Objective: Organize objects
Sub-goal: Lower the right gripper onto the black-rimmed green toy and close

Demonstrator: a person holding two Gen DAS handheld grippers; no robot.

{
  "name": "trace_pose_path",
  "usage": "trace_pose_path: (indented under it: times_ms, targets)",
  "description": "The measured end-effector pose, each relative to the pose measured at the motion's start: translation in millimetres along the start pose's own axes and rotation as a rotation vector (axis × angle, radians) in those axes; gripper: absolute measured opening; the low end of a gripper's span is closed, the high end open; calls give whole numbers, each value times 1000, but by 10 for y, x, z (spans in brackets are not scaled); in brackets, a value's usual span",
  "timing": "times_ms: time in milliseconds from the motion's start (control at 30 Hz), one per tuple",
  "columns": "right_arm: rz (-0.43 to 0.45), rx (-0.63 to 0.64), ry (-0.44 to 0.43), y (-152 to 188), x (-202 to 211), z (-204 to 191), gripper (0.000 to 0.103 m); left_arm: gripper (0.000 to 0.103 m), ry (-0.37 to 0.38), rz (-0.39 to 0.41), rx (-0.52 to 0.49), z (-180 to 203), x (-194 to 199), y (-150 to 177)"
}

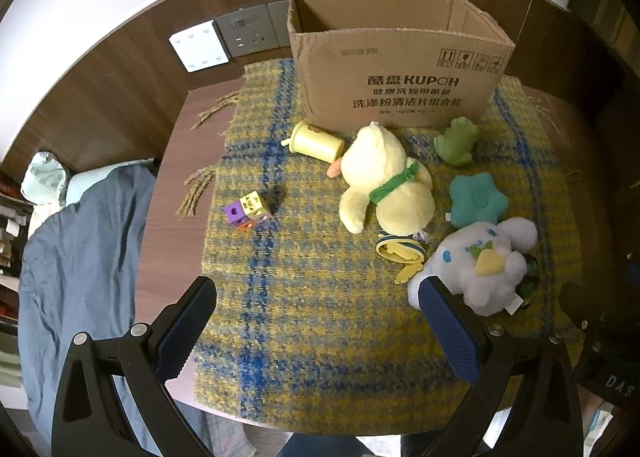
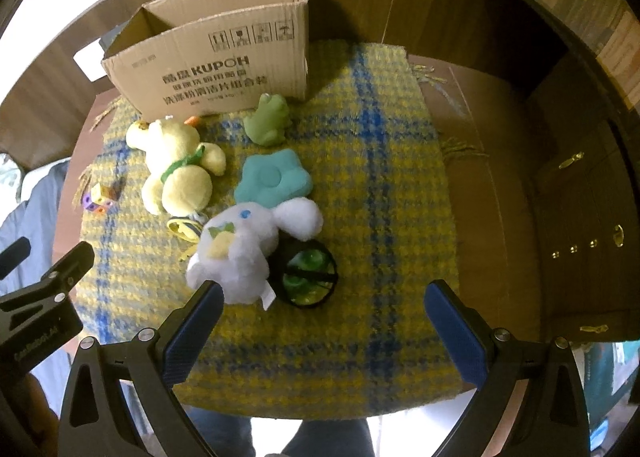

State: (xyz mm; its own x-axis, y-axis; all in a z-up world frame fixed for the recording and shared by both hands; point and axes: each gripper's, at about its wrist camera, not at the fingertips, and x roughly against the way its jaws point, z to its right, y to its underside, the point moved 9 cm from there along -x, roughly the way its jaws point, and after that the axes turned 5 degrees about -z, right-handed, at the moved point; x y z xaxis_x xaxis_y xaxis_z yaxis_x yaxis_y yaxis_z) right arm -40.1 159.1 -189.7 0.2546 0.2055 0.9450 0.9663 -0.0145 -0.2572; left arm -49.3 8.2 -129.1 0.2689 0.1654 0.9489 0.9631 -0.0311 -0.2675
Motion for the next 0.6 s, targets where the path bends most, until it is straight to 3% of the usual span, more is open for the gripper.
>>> trace_pose_path:
  times_ms: [600]
  targets:
    - [-25,5,6,20,-447,114,101,103,-35,31,-16,159,-257,46]
